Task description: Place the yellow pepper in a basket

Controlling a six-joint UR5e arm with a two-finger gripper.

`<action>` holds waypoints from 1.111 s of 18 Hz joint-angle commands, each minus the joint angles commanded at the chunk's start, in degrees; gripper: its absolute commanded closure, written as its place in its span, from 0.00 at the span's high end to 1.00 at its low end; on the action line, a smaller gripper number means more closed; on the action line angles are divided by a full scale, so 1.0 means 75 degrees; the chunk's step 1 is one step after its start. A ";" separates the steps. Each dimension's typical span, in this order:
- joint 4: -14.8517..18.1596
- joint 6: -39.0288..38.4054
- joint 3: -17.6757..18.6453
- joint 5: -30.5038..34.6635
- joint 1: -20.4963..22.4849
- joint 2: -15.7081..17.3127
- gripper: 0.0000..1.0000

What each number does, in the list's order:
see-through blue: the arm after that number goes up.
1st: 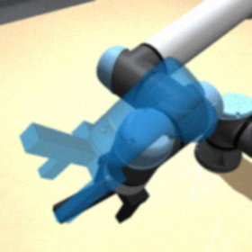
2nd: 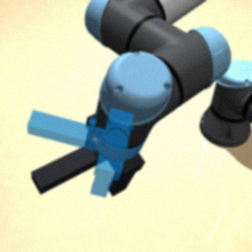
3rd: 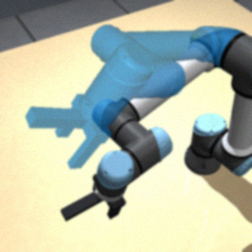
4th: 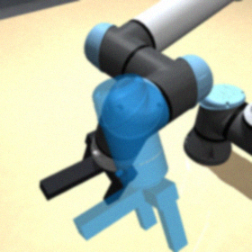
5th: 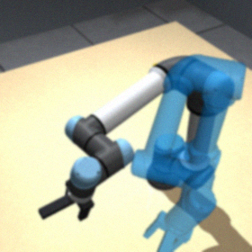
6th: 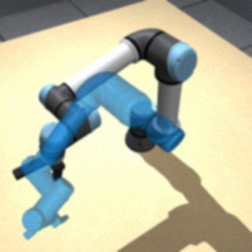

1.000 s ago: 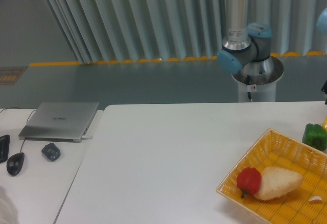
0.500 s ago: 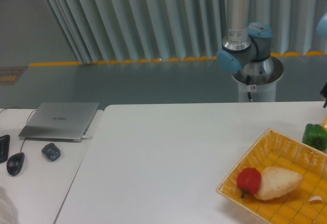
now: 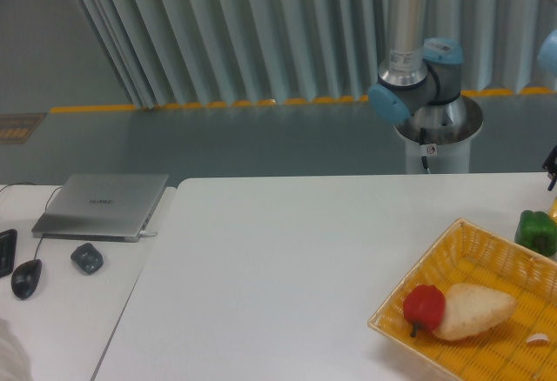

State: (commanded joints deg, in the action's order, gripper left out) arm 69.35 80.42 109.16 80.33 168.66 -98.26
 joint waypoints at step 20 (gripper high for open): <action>0.0000 -0.0223 -0.0012 0.0000 0.0105 -0.0399 0.74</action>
State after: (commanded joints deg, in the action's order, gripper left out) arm 69.35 78.75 109.07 80.33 169.45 -101.25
